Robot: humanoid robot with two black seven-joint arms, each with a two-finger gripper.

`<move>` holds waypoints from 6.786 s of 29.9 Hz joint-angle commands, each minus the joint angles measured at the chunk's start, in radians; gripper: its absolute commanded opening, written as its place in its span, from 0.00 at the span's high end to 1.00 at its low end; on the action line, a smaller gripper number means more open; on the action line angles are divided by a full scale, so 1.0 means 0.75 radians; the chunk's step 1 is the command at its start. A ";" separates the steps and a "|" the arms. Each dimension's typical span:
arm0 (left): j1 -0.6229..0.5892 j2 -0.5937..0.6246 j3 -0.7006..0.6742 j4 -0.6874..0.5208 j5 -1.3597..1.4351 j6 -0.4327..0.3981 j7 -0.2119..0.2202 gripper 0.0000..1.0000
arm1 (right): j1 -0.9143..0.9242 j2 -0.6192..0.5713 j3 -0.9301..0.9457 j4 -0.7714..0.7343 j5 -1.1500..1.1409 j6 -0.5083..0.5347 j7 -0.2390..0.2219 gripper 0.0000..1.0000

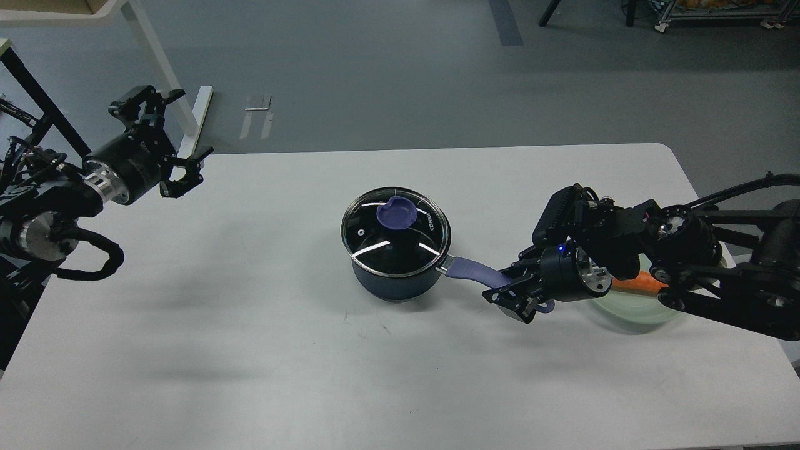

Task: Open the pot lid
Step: 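Move the left gripper over the pot toward the purple lid knob, then grasp the purple knob of the glass lid with the left gripper, then lift the glass lid off the pot and carry it toward the left arm, then lower the lid onto the table and open the left gripper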

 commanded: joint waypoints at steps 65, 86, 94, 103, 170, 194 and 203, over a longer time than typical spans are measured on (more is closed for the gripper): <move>-0.183 -0.310 0.443 -0.404 2.224 0.607 -0.091 0.02 | 0.001 0.048 0.015 -0.004 0.022 -0.008 0.006 0.77; -0.171 -0.298 0.449 -0.392 2.230 0.611 -0.140 0.28 | 0.001 0.048 0.017 -0.006 0.024 -0.008 0.006 0.77; -0.177 -0.294 0.449 -0.404 2.226 0.611 -0.140 0.17 | -0.001 0.048 0.019 -0.008 0.024 -0.008 0.006 0.77; -0.161 -0.302 0.449 -0.392 2.228 0.613 -0.140 0.17 | 0.001 0.048 0.019 -0.006 0.024 -0.008 0.006 0.77; 0.125 0.457 0.554 -0.419 2.119 0.824 -0.328 0.53 | -0.031 -0.036 0.078 0.021 0.067 -0.010 0.006 0.77; 0.207 0.383 0.582 -0.230 2.117 0.903 -0.388 0.24 | -0.060 -0.042 0.076 0.048 0.067 -0.008 0.006 0.77; 0.203 0.383 0.580 -0.230 2.117 0.905 -0.386 0.14 | -0.060 -0.042 0.076 0.048 0.067 -0.008 0.006 0.65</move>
